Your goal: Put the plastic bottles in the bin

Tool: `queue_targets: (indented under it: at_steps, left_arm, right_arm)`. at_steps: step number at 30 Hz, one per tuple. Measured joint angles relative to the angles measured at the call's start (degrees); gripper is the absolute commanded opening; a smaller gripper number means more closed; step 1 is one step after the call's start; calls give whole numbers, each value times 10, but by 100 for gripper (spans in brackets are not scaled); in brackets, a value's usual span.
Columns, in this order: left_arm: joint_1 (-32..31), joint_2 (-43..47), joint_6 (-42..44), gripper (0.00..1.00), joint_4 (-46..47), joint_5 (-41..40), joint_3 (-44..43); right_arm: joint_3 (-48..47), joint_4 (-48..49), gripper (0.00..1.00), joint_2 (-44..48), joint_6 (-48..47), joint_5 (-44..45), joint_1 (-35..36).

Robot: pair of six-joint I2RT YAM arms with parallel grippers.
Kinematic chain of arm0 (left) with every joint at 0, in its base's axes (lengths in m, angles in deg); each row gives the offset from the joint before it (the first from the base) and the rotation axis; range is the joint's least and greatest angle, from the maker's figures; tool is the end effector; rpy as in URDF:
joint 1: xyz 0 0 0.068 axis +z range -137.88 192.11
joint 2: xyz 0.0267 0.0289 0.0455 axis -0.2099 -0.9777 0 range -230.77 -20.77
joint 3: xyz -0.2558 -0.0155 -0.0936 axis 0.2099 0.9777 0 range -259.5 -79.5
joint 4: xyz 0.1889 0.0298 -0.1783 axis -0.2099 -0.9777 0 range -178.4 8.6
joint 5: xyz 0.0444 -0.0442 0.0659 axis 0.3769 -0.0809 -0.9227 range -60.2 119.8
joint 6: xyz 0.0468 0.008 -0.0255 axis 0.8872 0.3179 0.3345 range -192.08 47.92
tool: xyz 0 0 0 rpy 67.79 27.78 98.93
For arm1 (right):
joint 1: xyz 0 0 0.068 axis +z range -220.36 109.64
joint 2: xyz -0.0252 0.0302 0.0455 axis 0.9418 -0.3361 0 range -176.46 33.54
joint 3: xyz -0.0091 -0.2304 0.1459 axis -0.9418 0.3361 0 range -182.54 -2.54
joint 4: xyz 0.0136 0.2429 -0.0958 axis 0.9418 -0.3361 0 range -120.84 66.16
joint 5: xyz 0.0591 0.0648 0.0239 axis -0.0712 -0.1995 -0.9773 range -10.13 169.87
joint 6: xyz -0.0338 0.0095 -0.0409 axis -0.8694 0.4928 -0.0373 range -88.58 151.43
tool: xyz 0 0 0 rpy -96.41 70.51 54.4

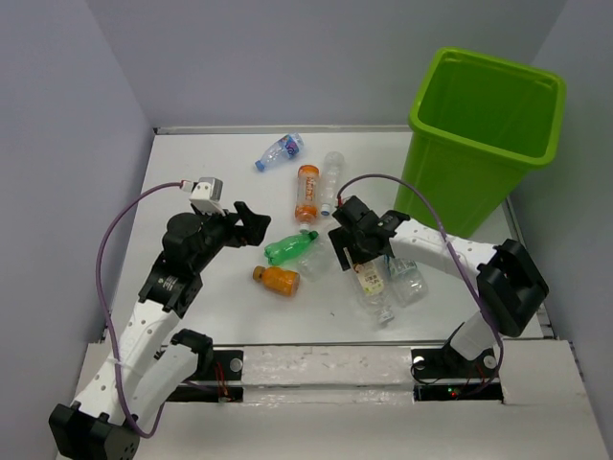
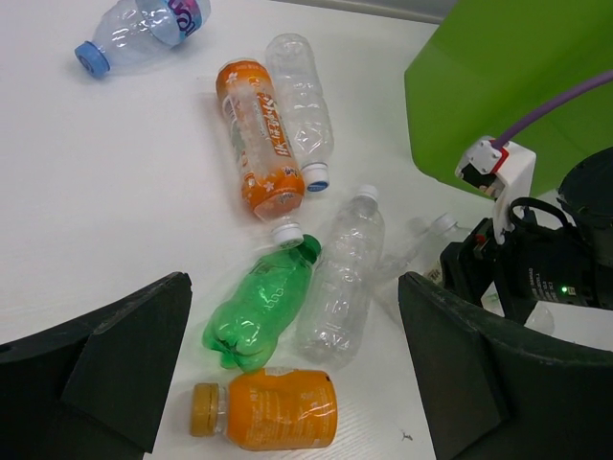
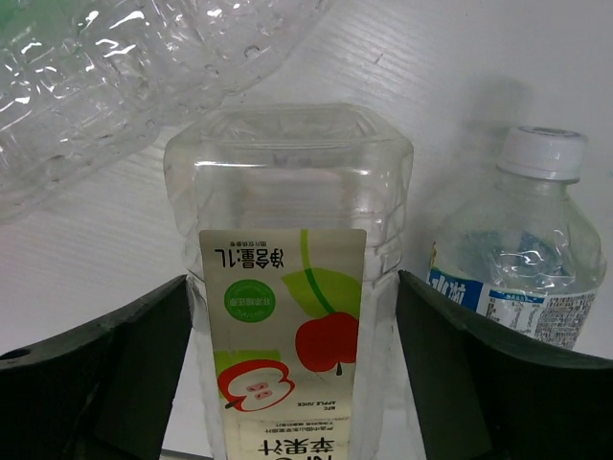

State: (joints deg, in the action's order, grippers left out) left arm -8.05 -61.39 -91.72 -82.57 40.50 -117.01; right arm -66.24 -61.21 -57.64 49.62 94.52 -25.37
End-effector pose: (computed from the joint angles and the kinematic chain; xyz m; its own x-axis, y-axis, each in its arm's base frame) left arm 0.1631 -0.0670 0.3238 -0.2381 -0.2643 -0.9346 0.4593 0.8172 -0.3481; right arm 0.2303 0.2174 0.2195 -0.7980 -0.3705 -0.4754 -0.3775 0.9221 -0.0849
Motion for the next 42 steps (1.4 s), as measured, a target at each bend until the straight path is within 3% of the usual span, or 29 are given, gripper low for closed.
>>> queue_targets:
  at_steps: [2,5,10,16,21,25,28,30,32,33,36,42]
  left_arm:
    - [0,-3,0,99,-2,-3,0]
    - [0,-7,0,99,-7,-7,0]
    - [0,-10,-2,99,-13,-9,0]
    - [0,-13,-4,99,-14,-8,0]
    - [0,-12,-7,99,-16,-10,0]
    - [0,-13,-16,98,-19,-18,0]
    - [0,-13,-24,96,-26,-26,0]
    - [0,-13,-31,95,-34,-30,0]
    - [0,-15,-39,93,-44,-32,0]
    - [0,-16,-47,92,-53,-32,0]
    - [0,-20,-76,92,-84,-30,0]
    - [0,-19,-165,92,-92,-8,53]
  right_arm:
    - [-3,0,45,0,-2,1,1]
    - [-9,-7,37,5,0,8,5]
    - [-56,-56,35,73,0,16,30]
    - [-236,-53,32,160,-48,86,42]
    - [-329,188,30,199,-214,213,18]
    - [-402,347,30,160,-314,252,-129]
    - [-443,398,31,107,-344,264,-238]
    - [-452,417,35,74,-359,264,-280]
    - [-450,418,46,52,-363,261,-301]
    - [-440,420,67,43,-362,254,-317]
    - [-400,415,99,38,-353,243,-337]
    - [-378,320,100,61,-286,187,-348]
